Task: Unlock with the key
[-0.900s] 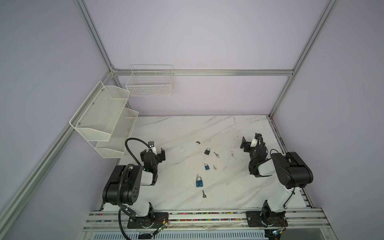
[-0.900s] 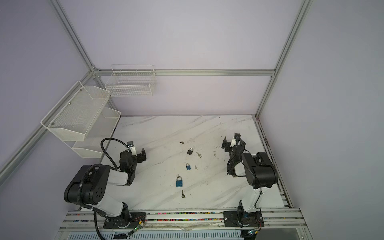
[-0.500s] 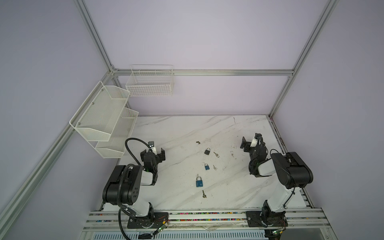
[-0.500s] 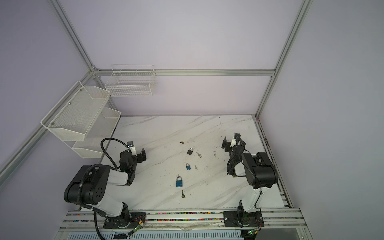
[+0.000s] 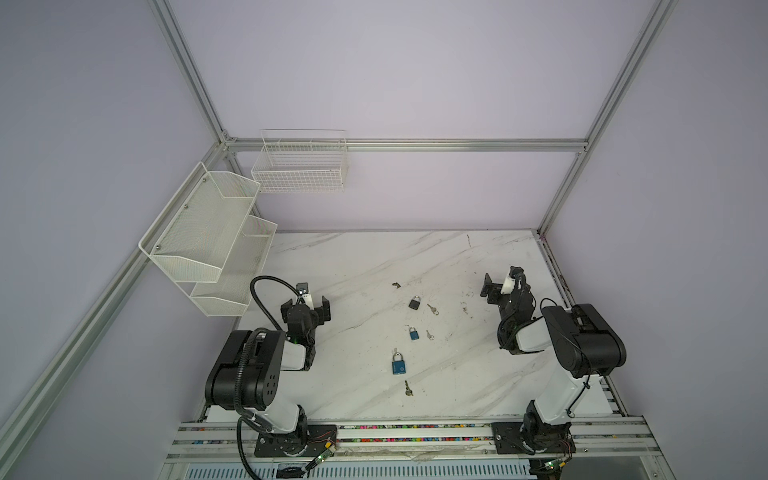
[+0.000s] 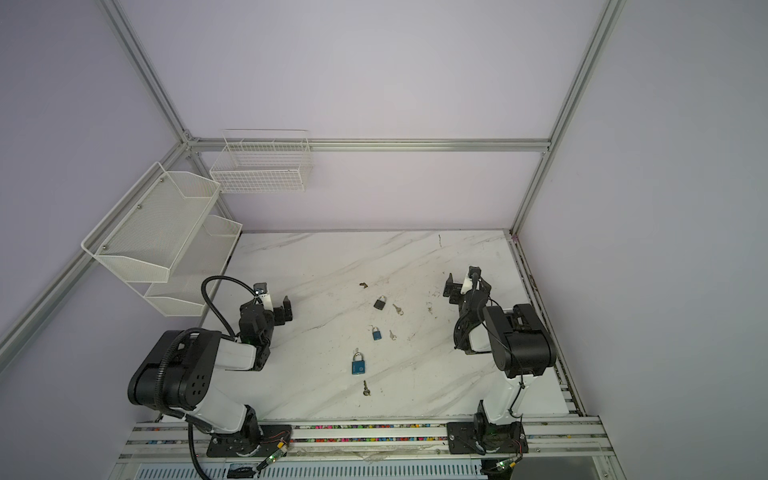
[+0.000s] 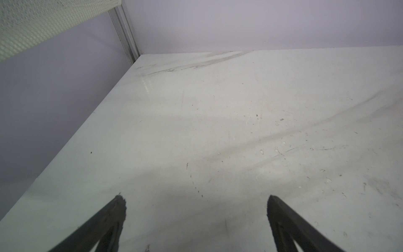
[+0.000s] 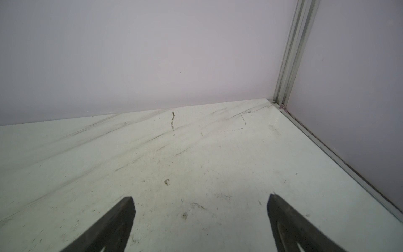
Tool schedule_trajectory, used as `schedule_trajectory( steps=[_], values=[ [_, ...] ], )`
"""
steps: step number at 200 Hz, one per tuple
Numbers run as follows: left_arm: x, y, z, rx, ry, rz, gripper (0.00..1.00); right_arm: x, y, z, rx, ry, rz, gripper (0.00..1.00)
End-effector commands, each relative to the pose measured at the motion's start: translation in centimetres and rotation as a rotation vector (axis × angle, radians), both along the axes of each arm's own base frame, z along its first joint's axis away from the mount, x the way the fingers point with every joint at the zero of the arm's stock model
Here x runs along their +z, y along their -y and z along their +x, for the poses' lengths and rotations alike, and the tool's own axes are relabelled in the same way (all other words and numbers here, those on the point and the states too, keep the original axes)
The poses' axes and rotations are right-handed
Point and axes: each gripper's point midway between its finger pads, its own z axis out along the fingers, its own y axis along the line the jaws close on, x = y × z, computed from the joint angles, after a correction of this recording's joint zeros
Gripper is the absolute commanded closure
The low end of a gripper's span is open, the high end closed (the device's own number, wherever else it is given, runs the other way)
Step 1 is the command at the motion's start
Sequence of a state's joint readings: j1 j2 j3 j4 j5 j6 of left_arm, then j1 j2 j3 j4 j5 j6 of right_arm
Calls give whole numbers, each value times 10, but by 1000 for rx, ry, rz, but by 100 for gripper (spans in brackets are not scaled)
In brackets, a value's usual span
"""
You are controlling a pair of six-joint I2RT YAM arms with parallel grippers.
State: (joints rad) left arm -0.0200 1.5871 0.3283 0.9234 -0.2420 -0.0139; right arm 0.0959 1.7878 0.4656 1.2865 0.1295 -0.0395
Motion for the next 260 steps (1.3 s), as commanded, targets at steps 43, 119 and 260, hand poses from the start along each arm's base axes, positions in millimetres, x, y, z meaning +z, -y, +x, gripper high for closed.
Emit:
schedule_trajectory(
  steps=[43,119,260],
  values=[
    [31,0,16,-6,94,8,0,16,-1,3,12,58,-18,3],
    [31,-1,16,-4,92,7,0,16,-1,3,12,58,-17,3],
    [74,8,-1,-56,151,-10,0,44,5,-9,-16,88,-4,2]
  ],
)
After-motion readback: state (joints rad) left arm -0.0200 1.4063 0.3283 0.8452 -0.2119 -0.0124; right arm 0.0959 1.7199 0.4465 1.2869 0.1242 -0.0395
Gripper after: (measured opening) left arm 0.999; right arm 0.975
